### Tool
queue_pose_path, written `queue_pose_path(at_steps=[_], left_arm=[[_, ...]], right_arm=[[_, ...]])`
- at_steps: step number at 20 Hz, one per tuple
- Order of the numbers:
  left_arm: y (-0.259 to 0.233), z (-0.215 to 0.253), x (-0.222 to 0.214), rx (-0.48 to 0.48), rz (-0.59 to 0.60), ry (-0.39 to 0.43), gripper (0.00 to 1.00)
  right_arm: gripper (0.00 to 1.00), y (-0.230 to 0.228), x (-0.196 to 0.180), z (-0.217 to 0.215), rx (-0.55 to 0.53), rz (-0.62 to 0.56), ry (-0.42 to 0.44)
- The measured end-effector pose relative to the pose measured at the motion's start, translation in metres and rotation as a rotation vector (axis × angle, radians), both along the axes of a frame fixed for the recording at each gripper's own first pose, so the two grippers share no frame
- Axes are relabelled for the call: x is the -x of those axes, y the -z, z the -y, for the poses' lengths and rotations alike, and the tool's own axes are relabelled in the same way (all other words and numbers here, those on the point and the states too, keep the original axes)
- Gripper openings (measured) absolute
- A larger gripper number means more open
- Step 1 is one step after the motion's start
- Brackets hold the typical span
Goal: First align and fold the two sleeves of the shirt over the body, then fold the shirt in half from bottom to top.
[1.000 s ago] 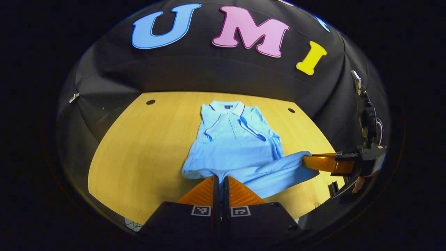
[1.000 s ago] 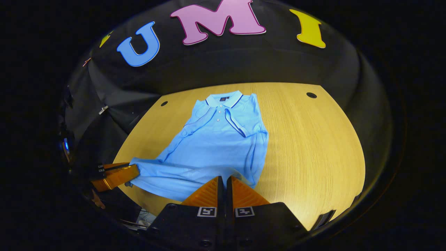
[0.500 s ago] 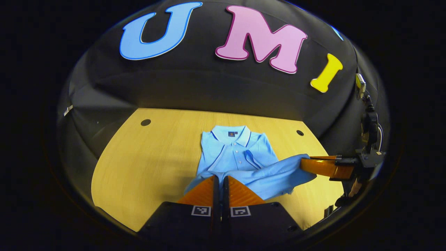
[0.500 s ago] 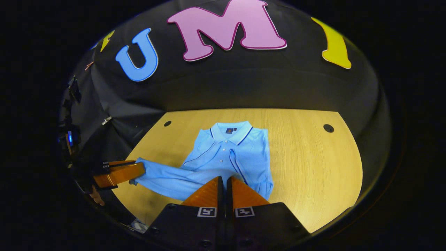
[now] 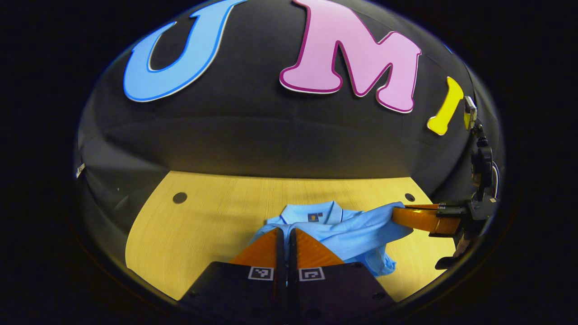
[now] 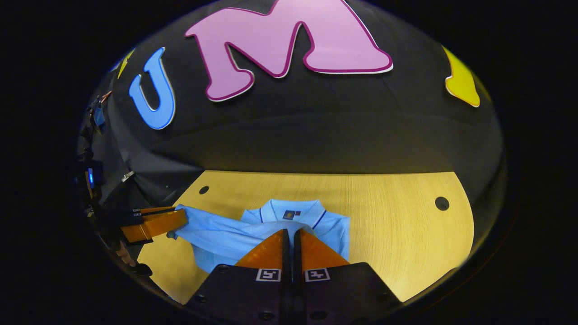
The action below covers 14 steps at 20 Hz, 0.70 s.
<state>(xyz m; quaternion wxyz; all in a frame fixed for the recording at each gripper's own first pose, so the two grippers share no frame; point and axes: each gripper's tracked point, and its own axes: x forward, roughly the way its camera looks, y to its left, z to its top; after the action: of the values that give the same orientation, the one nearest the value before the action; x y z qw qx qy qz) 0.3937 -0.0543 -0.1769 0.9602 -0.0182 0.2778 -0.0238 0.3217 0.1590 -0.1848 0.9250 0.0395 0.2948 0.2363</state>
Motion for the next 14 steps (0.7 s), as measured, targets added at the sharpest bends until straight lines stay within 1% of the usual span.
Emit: queue_pose_path(at_steps=[3, 5, 7, 9, 12, 13, 14], left_arm=[[0.021, -0.003, -0.043, -0.009, 0.005, 0.01, 0.06], [0.039, -0.007, -0.071, 0.012, 0.006, 0.002, 0.06], [0.058, -0.012, -0.094, 0.037, 0.011, -0.008, 0.06], [0.083, -0.016, -0.112, 0.05, -0.002, -0.007, 0.06], [0.12, -0.02, -0.129, 0.041, -0.03, -0.015, 0.06], [0.129, -0.021, -0.134, 0.05, -0.033, -0.024, 0.06], [0.135, -0.022, -0.136, 0.061, -0.04, -0.028, 0.11]], right_arm=[[0.05, 0.017, -0.043, 0.002, 0.059, 0.045, 0.016], [0.04, 0.036, -0.066, -0.003, 0.057, 0.03, 0.032], [0.04, 0.058, -0.088, 0.001, 0.086, 0.038, 0.048], [0.04, 0.077, -0.101, 0.0, 0.109, 0.041, 0.053], [0.05, 0.107, -0.112, -0.001, 0.097, 0.002, 0.08], [0.05, 0.116, -0.114, 0.001, 0.1, -0.01, 0.088], [0.05, 0.123, -0.114, 0.003, 0.118, -0.017, 0.095]])
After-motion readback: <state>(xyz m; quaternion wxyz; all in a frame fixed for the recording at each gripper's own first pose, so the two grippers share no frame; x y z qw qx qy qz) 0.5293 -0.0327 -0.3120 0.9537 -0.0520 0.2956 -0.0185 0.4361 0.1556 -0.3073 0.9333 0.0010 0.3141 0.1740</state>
